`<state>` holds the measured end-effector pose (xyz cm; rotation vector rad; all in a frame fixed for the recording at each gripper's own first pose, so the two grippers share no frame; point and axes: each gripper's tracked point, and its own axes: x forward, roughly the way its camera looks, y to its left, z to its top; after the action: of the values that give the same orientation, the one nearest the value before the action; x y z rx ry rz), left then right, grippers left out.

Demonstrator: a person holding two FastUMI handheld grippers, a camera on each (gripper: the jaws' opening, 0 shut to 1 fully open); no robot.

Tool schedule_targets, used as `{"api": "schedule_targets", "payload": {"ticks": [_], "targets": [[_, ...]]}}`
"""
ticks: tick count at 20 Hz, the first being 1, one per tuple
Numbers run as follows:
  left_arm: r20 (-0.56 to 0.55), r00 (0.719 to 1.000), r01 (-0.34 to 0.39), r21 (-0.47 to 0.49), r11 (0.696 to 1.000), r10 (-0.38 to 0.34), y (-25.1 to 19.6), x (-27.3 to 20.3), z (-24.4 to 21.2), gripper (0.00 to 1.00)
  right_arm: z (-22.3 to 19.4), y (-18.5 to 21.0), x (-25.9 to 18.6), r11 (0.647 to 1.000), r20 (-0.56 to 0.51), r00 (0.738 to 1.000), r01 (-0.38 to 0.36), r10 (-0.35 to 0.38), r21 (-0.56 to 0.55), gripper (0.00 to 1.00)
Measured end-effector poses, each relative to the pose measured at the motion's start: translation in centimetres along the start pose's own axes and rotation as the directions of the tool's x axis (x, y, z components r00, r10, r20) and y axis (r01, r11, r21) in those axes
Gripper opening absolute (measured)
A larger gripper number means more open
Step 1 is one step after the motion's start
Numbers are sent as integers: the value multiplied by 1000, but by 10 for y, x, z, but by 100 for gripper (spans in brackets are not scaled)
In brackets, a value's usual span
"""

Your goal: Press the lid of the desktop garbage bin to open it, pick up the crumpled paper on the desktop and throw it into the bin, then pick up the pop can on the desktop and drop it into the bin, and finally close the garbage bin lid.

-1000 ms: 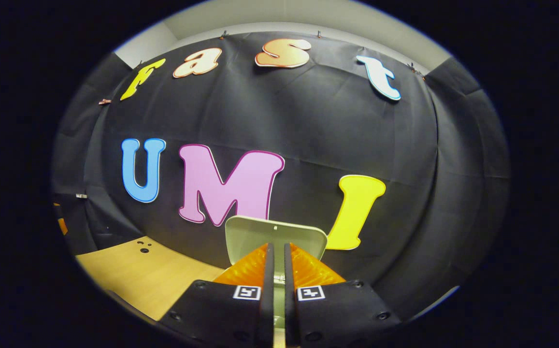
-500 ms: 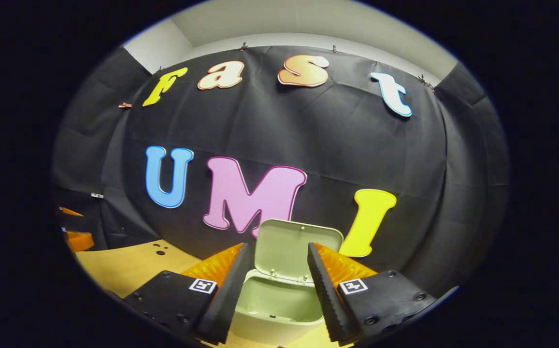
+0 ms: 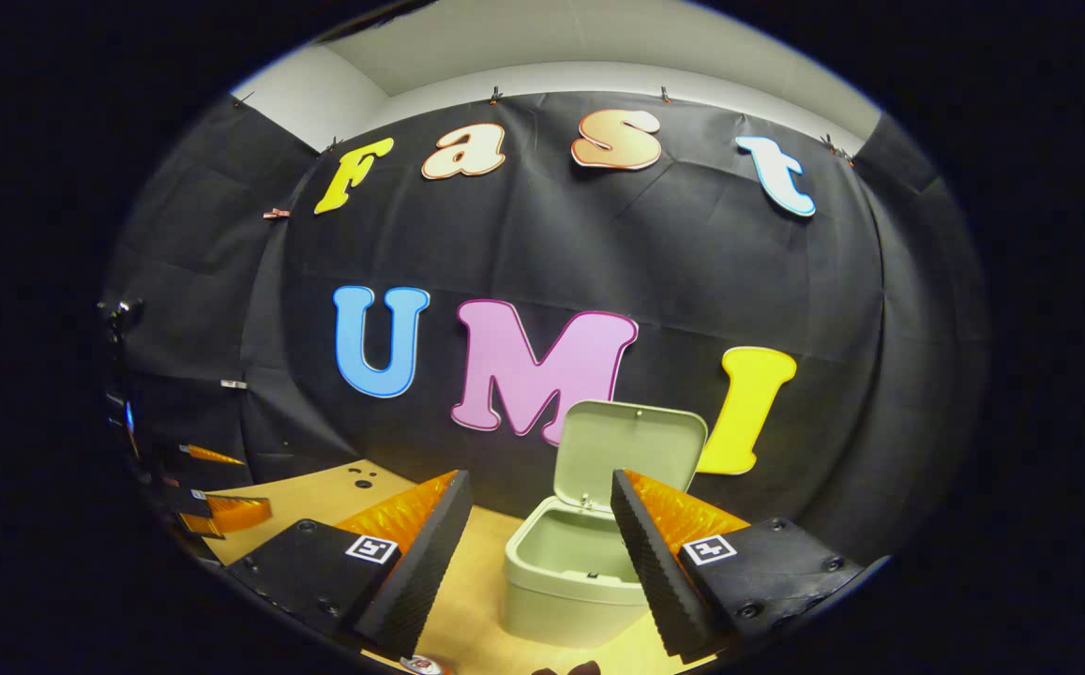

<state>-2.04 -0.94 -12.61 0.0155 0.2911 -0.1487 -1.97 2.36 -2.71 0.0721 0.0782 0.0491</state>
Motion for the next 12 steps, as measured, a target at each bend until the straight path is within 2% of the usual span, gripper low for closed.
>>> {"api": "schedule_targets", "payload": {"ticks": [6,12], "targets": [[-149,988,48,5,999,-47,-5,4,-76,95,-13,14,-16,998,-65,996,-60,60,9,94],[-290,952,103,4,995,-98,-17,12,-150,95,-20,22,-29,997,-109,991,-71,75,36,94]]}}
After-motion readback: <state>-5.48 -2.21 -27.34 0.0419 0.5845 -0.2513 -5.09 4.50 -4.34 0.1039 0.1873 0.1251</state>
